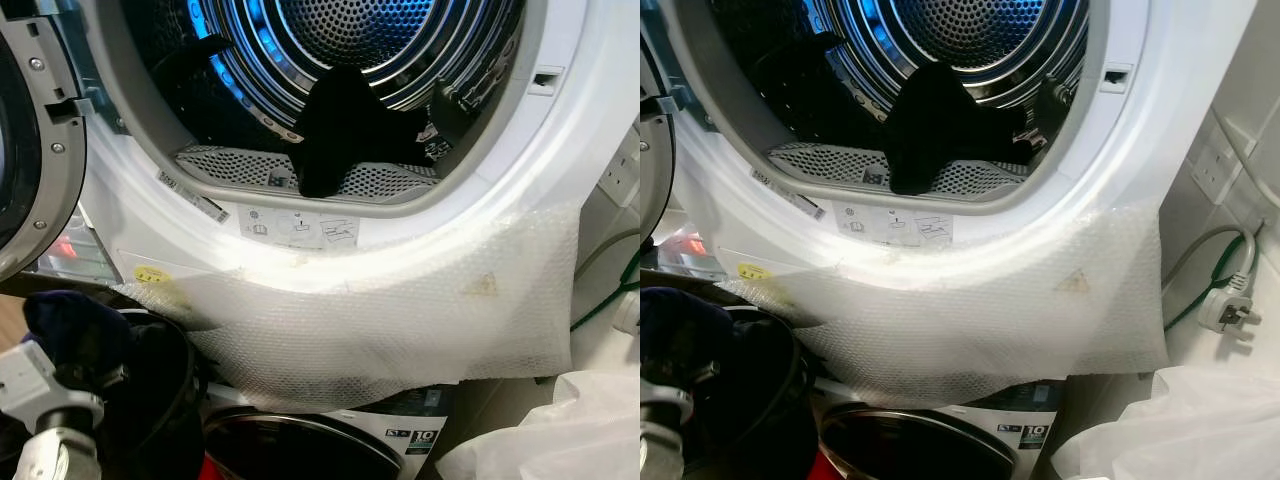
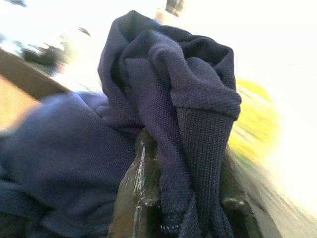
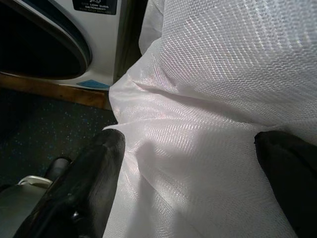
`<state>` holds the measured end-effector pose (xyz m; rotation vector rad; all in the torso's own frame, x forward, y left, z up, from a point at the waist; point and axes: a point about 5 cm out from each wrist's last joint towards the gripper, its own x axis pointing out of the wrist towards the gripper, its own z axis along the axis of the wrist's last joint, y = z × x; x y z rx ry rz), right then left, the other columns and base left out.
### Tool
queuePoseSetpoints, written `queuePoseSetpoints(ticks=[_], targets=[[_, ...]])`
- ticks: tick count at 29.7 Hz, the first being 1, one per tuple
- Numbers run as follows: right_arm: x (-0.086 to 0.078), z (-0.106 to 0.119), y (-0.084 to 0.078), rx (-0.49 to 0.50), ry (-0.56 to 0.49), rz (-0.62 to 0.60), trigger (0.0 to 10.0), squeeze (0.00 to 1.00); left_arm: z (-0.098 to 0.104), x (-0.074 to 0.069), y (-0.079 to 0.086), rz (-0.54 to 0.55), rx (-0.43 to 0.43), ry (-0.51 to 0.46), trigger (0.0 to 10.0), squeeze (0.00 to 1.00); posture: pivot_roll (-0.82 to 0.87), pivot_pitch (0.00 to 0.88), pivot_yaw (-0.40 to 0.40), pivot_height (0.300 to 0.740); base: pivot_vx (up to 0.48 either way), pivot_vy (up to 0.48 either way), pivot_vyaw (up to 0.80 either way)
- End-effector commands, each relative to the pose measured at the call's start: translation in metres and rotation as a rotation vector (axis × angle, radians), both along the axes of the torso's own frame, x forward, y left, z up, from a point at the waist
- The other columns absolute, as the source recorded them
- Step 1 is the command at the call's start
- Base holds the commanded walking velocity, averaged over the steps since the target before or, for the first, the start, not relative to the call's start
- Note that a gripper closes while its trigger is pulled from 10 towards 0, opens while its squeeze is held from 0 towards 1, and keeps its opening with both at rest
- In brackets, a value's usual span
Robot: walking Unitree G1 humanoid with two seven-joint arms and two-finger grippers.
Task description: Clothes washing
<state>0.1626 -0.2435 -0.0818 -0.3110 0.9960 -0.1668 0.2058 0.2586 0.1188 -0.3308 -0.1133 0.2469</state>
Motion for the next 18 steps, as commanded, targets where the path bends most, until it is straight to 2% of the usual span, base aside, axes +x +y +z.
queuePoseSetpoints(ticks=[1,2,3,4,5,6,7,9,10,11,13,14,18], targets=[[-0.002,0.000,-0.002,0.003,-0.001,-0.024,10.0,0.00,0.012,0.001,-0.011,-0.148,0.024,-0.041,0.0,0.00,0.17,0.000,-0.013,0.740,0.000,0.000,0.00],[-0.003,-0.001,-0.002,0.003,0.000,-0.023,10.0,0.00,0.015,-0.014,-0.020,-0.393,0.025,0.006,0.0,0.00,0.18,0.000,-0.010,0.740,0.000,0.000,0.00],[-0.003,-0.001,-0.002,0.003,0.000,-0.023,10.0,0.00,0.015,-0.014,-0.020,-0.393,0.025,0.006,0.0,0.00,0.18,0.000,-0.010,0.740,0.000,0.000,0.00],[-0.003,-0.001,-0.002,0.003,0.001,-0.023,10.0,0.00,0.016,-0.020,-0.022,-0.465,0.032,0.027,0.0,0.00,0.18,0.000,-0.010,0.740,0.000,0.000,0.00],[-0.003,0.000,-0.003,0.003,0.001,-0.021,10.0,0.00,0.019,-0.038,-0.019,-0.574,0.038,0.073,0.0,0.00,0.19,0.000,-0.009,0.740,0.000,0.000,0.00],[-0.003,0.000,-0.003,0.003,0.001,-0.021,10.0,0.00,0.019,-0.038,-0.019,-0.574,0.038,0.073,0.0,0.00,0.19,0.000,-0.009,0.740,0.000,0.000,0.00],[-0.003,0.000,-0.003,0.002,0.001,-0.019,10.0,0.00,0.022,-0.050,-0.017,-0.642,0.056,0.110,0.0,0.00,0.21,0.000,-0.012,0.740,0.000,0.000,0.00],[-0.002,0.000,-0.004,0.002,0.000,-0.021,10.0,0.00,0.023,-0.054,-0.016,-0.671,0.071,0.128,0.0,0.00,0.21,0.000,-0.013,0.740,0.000,0.000,0.00],[-0.002,0.000,-0.004,0.001,0.002,-0.014,10.0,0.00,0.033,-0.065,-0.010,-0.750,0.108,0.169,0.0,0.00,0.22,0.000,-0.015,0.740,0.000,0.000,0.00],[-0.001,0.000,-0.004,0.001,0.003,-0.010,10.0,0.00,0.038,-0.068,-0.007,-0.777,0.131,0.183,0.0,0.00,0.23,0.000,-0.018,0.740,0.000,0.000,0.00],[0.000,0.001,-0.003,0.002,0.002,-0.007,10.0,0.00,0.054,-0.070,0.000,-0.837,0.175,0.202,0.0,0.00,0.23,0.000,-0.016,0.740,0.000,0.000,0.00],[0.002,0.001,-0.002,0.004,-0.001,-0.006,10.0,0.00,0.070,-0.070,0.004,-0.892,0.209,0.190,0.0,0.00,0.23,0.000,-0.016,0.740,0.000,0.000,0.00],[0.004,0.002,-0.001,0.006,-0.005,-0.005,10.0,0.00,0.087,-0.067,0.006,-0.949,0.256,0.169,0.0,0.00,0.23,0.000,-0.012,0.740,0.000,0.000,0.00]])
